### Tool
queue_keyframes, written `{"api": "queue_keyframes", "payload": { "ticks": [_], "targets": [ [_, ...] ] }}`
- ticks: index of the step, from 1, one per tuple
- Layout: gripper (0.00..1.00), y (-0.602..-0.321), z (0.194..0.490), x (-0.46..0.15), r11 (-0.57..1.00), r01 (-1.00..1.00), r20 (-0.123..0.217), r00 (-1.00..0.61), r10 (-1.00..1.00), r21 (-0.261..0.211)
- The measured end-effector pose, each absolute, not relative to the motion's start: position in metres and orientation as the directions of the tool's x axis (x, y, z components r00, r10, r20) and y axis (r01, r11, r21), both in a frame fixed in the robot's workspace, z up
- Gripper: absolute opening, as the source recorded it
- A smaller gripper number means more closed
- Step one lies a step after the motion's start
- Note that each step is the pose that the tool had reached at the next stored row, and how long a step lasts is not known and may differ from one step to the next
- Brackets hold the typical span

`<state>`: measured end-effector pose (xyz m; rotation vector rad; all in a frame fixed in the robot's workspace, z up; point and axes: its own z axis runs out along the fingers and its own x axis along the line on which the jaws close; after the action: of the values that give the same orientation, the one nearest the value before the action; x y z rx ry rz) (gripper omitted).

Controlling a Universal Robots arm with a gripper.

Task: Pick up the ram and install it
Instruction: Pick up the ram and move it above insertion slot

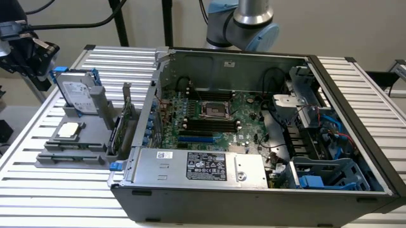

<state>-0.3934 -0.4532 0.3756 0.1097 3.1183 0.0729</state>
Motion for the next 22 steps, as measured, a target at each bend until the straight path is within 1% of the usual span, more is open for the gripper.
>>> {"api": "queue_keyframes", "payload": {
  "ticks": [12,22],
  "targets": [
    [0.11,-0.4533,0.3756,-0.3934,0.997,0.067,-0.019,-0.998,0.068,0.047],
    [0.11,-0.4534,0.3756,-0.3936,0.995,-0.098,-0.018,-0.995,-0.097,0.037]
  ]
}}
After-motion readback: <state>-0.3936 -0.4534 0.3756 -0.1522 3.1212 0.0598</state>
